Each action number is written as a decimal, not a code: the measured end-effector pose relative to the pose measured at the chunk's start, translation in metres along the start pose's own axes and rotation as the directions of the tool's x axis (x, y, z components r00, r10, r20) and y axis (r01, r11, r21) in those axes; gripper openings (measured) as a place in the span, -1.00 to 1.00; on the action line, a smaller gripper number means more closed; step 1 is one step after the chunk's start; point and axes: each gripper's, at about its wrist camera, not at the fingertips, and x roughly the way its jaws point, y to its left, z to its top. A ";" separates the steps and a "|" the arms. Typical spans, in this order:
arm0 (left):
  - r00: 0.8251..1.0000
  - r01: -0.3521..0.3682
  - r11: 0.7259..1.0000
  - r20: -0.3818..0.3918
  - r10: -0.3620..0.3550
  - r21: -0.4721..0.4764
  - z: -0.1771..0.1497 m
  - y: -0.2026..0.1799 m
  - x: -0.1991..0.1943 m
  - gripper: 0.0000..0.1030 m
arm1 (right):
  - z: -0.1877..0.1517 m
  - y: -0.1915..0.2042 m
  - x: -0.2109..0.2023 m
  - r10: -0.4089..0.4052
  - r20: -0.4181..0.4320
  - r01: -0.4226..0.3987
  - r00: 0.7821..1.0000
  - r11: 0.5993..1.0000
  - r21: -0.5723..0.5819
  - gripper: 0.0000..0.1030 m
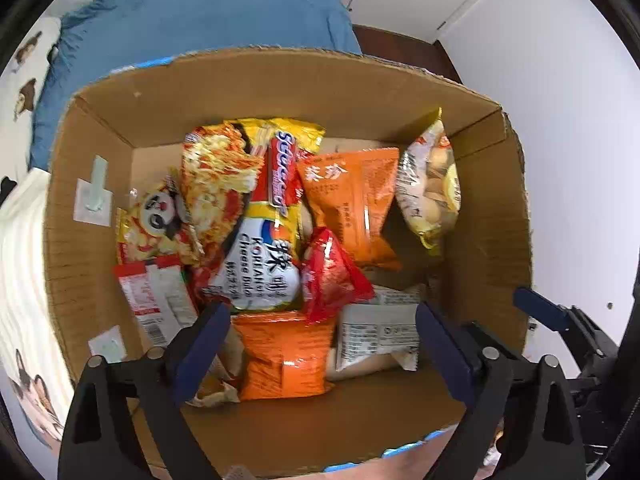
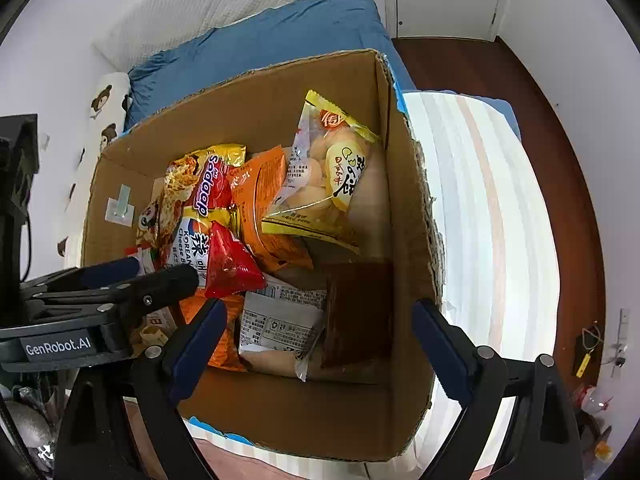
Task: Organize snacks
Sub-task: 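Carry both packets into the cardboard box and open both tools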
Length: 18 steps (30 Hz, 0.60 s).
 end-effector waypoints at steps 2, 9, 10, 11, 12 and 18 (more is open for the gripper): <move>1.000 -0.014 1.000 0.011 0.014 0.001 -0.004 0.002 -0.003 0.90 | 0.000 0.003 0.002 -0.008 -0.006 0.008 1.000 1.000 -0.004 0.88; 0.990 -0.094 0.995 0.108 0.092 0.015 -0.018 0.002 -0.024 0.90 | -0.008 0.007 -0.004 -0.032 0.008 0.032 0.999 0.999 -0.018 0.89; 0.987 -0.099 0.995 0.127 0.097 0.010 -0.021 0.003 -0.029 0.90 | -0.009 0.007 -0.006 -0.033 0.012 0.033 0.999 0.999 -0.018 0.89; 0.985 -0.099 0.995 0.143 0.097 0.005 -0.023 0.005 -0.032 0.90 | -0.011 0.008 -0.007 -0.034 0.018 0.034 0.999 0.999 -0.020 0.89; 0.983 -0.098 0.995 0.155 0.096 0.001 -0.023 0.005 -0.032 0.90 | -0.013 0.009 -0.008 -0.036 0.024 0.037 0.999 0.999 -0.022 0.89; 0.960 -0.142 0.990 0.245 0.138 -0.003 -0.044 0.006 -0.053 0.90 | -0.028 0.015 -0.023 -0.055 0.088 0.059 0.995 0.998 -0.037 0.89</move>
